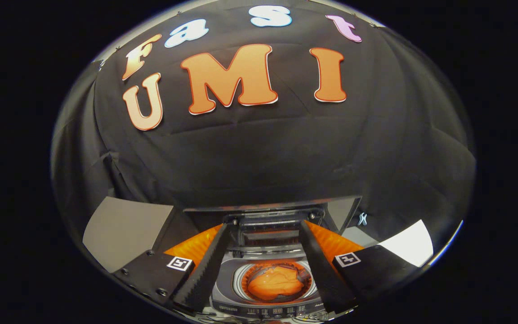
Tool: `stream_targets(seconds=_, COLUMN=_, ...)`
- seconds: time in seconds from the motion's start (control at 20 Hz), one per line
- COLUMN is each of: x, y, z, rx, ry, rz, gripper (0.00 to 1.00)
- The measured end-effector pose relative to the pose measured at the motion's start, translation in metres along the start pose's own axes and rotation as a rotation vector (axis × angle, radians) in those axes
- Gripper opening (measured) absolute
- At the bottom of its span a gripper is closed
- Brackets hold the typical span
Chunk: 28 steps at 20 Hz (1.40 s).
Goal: Put the clothes into the washing machine and then close the washing machine lid.
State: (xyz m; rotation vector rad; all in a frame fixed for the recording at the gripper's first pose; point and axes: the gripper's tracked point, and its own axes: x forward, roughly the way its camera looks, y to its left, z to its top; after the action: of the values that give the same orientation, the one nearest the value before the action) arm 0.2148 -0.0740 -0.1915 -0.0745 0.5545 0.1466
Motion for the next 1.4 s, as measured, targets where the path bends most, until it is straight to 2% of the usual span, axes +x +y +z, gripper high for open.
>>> stream_targets(seconds=0.55, x=0.062, y=-0.004, z=0.043, rx=-0.037, ry=-0.043, rz=-0.002, gripper=0.99)
stream_targets(seconds=0.75, x=0.087, y=-0.005, z=0.040, rx=-0.027, ry=-0.021, rz=-0.002, gripper=1.00)
stream_targets(seconds=1.1, x=0.120, y=-0.010, z=0.025, rx=-0.085, ry=0.023, rz=-0.018, gripper=1.00)
stream_targets(seconds=1.4, x=0.124, y=-0.010, z=0.005, rx=-0.064, ry=0.087, rz=-0.008, gripper=1.00)
